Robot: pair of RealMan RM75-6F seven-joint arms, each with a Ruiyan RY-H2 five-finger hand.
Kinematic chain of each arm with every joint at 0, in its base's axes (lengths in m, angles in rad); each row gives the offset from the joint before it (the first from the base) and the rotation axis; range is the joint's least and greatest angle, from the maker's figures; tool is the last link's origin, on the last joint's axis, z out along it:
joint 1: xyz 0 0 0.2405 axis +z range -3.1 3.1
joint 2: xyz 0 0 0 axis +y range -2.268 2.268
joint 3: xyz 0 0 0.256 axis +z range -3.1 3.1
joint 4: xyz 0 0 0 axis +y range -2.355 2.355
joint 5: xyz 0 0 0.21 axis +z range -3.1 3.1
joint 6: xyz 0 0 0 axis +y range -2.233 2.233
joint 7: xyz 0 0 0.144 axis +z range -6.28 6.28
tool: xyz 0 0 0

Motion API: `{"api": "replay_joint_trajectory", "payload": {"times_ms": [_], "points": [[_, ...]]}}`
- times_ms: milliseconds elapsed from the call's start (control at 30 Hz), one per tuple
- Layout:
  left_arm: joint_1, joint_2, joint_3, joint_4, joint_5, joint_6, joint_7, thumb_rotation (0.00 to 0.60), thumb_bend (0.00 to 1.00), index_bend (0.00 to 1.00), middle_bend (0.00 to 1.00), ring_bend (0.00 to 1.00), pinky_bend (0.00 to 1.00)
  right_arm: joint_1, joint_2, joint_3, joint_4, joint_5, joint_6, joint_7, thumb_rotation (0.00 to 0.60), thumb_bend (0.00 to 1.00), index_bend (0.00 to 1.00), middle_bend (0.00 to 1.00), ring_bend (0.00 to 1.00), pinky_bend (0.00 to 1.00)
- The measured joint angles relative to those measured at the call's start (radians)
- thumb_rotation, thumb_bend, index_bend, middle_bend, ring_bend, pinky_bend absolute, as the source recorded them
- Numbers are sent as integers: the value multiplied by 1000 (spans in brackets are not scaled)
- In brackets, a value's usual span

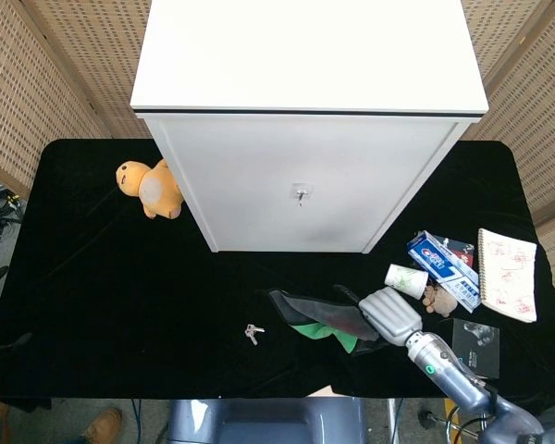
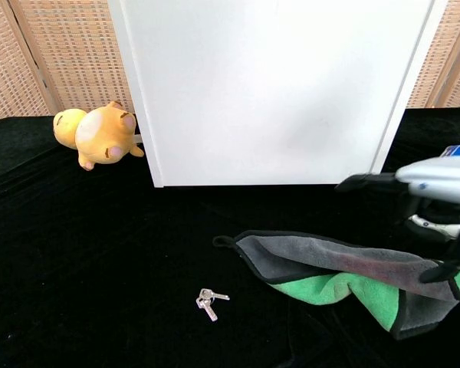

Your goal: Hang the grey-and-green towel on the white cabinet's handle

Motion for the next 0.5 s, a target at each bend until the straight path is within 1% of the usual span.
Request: {"api": "replay_joint_trajectory", "payload": {"times_ms": [100,267,367,500], "points": [[-6,-3,-4,5,-15,-15,2,600,0,0,0,0,0,46,-67,14,9,112,-46,-87,600,0,0,900,912,922],[-9,-1,-10,10,-30,-23,-12,600,0,0,0,0,0,113,-173,27,43,275,-75,-239,600,0,0,905,916,925],[-10,1,-11,13,-32,-25,-18,600,0,0,0,0,0,143,-212,31,61,352,-77,-301,600,0,0,906,916,925],[-11,2,-10,16,-32,-29,-24,600,0,0,0,0,0,171,-248,27,79,425,-66,-367,600,0,0,908,917,925]]}}
